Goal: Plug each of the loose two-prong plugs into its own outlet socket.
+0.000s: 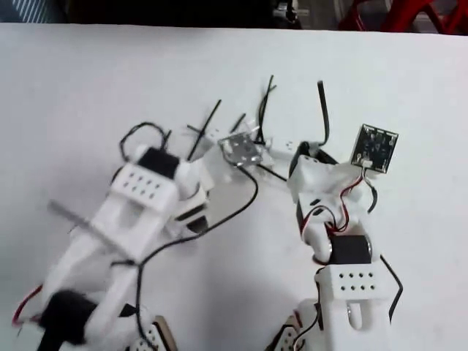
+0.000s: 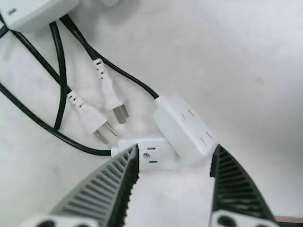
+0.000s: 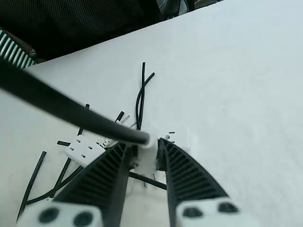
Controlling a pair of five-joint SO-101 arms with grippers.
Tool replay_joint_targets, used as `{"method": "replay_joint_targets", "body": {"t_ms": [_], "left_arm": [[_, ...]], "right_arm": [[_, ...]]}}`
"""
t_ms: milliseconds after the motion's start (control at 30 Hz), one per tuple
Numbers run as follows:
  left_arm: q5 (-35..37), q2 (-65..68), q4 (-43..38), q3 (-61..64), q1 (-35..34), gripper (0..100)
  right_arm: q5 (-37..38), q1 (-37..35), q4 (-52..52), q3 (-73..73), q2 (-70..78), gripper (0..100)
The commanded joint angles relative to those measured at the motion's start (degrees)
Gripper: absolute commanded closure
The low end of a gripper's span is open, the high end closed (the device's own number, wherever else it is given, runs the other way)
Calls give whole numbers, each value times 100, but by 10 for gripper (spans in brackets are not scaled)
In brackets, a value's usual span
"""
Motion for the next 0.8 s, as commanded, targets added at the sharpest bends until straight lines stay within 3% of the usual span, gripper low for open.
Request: {"method": "replay_joint_targets", "body": {"t_ms": [0, 333, 467, 767], "left_arm": [[53, -1332, 18, 404, -136, 751], [70, -2501, -791, 1758, -567, 751], [519, -2396, -1530, 2189, -567, 751], [492, -1191, -2840, 2488, -1499, 751]], "right_arm": [[211, -163, -31, -44, -57, 981], [431, -796, 330, -44, -57, 981], [431, -787, 330, -44, -57, 981], [440, -796, 286, 44, -57, 981]]}}
